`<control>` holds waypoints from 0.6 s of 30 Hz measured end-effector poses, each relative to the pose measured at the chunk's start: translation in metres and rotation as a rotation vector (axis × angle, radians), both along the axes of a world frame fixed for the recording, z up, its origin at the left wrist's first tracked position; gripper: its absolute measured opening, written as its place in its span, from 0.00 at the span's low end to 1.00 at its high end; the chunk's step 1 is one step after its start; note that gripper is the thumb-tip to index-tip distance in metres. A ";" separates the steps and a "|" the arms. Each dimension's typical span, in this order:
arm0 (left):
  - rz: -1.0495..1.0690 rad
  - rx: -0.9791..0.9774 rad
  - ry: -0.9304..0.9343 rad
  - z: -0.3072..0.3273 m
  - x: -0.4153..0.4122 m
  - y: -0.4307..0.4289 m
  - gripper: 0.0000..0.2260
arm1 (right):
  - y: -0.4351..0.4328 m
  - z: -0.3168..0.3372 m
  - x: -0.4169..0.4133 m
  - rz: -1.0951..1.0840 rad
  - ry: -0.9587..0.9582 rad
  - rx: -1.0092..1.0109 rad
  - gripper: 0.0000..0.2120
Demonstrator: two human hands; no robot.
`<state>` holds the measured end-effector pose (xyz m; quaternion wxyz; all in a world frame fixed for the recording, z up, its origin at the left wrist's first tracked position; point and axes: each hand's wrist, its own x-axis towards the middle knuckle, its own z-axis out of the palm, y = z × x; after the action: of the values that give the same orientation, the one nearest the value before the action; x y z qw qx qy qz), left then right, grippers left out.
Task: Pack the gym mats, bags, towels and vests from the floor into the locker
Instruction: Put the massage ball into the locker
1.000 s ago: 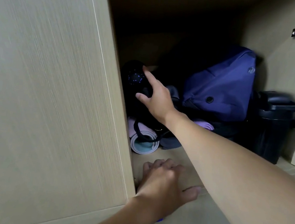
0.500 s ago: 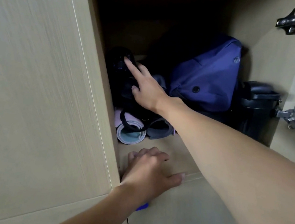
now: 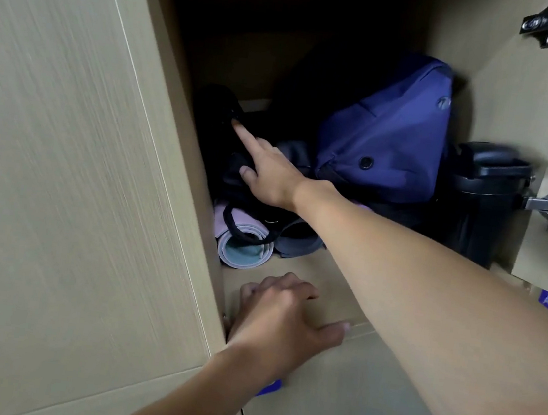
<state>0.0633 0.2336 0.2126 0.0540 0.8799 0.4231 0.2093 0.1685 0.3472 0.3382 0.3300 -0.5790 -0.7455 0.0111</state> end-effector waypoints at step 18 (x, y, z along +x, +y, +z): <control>-0.015 -0.064 0.001 0.012 -0.005 -0.013 0.24 | -0.136 -0.041 0.038 -0.146 0.085 -0.034 0.35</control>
<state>0.0588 0.2211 0.2247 0.0836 0.8810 0.4230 0.1949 0.2065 0.2114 0.2972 0.3515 -0.6363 -0.6864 0.0240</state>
